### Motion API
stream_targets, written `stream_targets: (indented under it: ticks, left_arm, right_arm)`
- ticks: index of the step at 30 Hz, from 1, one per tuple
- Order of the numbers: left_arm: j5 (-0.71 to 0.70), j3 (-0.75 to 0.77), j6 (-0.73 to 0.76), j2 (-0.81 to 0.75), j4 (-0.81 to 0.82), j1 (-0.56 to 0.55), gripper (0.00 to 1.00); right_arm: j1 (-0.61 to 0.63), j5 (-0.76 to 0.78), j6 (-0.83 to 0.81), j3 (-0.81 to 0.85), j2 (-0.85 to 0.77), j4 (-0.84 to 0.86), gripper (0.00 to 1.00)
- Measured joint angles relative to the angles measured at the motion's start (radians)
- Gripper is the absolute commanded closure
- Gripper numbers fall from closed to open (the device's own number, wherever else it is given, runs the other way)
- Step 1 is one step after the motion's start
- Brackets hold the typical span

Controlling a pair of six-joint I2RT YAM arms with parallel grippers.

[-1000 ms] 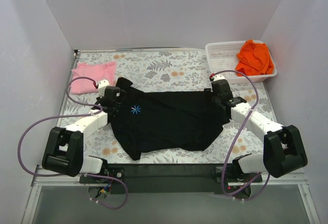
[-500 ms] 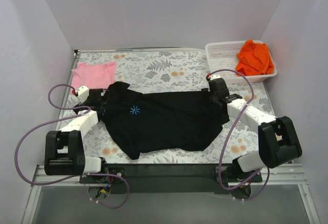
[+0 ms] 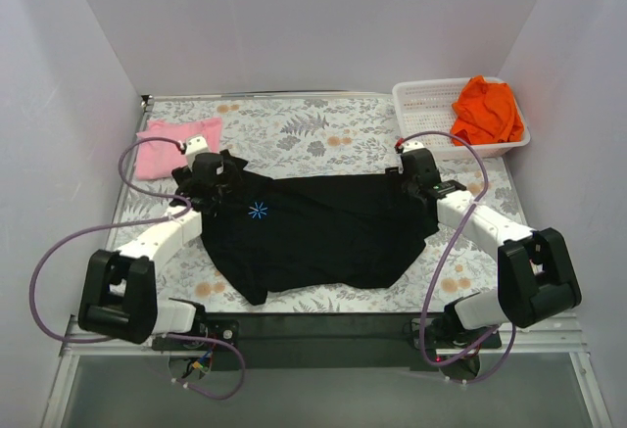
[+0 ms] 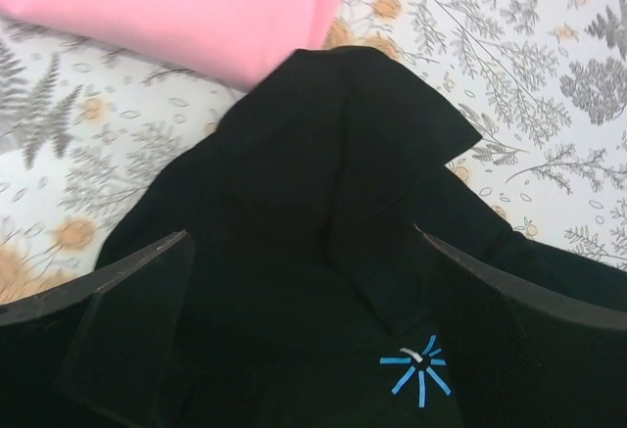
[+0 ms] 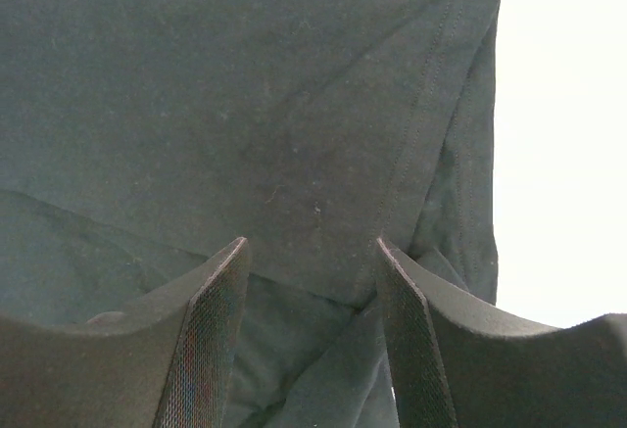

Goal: Fold and stack the t-shirts
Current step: Flatten the tshirt out

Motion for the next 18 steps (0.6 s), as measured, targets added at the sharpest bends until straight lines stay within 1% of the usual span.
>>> stream_targets:
  ticks: [3,5,7,9,11,15,16,18]
  left_arm:
    - [0.048,0.043,0.023,0.104,0.021,0.0,0.13]
    - [0.083,0.053,0.04,0.16,0.046,0.0,0.17]
    - [0.116,0.058,0.056,0.192,0.062,0.0,0.22]
    - [0.151,0.064,0.076,0.217,0.076,0.0,0.24]
    - [0.174,0.067,0.097,0.229,0.09,0.0,0.29]
    - [0.186,0.078,0.129,0.253,0.103,0.0,0.32]
    - [0.186,0.084,0.132,0.262,0.103,0.0,0.35]
    - [0.186,0.101,0.137,0.291,0.102,0.0,0.37]
  right_arm:
    - [0.0,-0.005,0.0,-0.006,-0.01,0.002,0.51]
    - [0.0,-0.007,0.0,-0.008,-0.016,0.001,0.51]
    - [0.0,-0.008,0.0,-0.008,-0.022,0.002,0.51]
    - [0.0,-0.011,0.0,-0.008,-0.025,0.002,0.51]
    - [0.0,-0.012,0.0,-0.009,-0.025,0.002,0.51]
    - [0.0,-0.015,0.0,-0.013,-0.025,0.003,0.51]
    - [0.0,-0.015,0.0,-0.015,-0.025,0.002,0.51]
    - [0.0,-0.017,0.0,-0.021,-0.025,0.002,0.51]
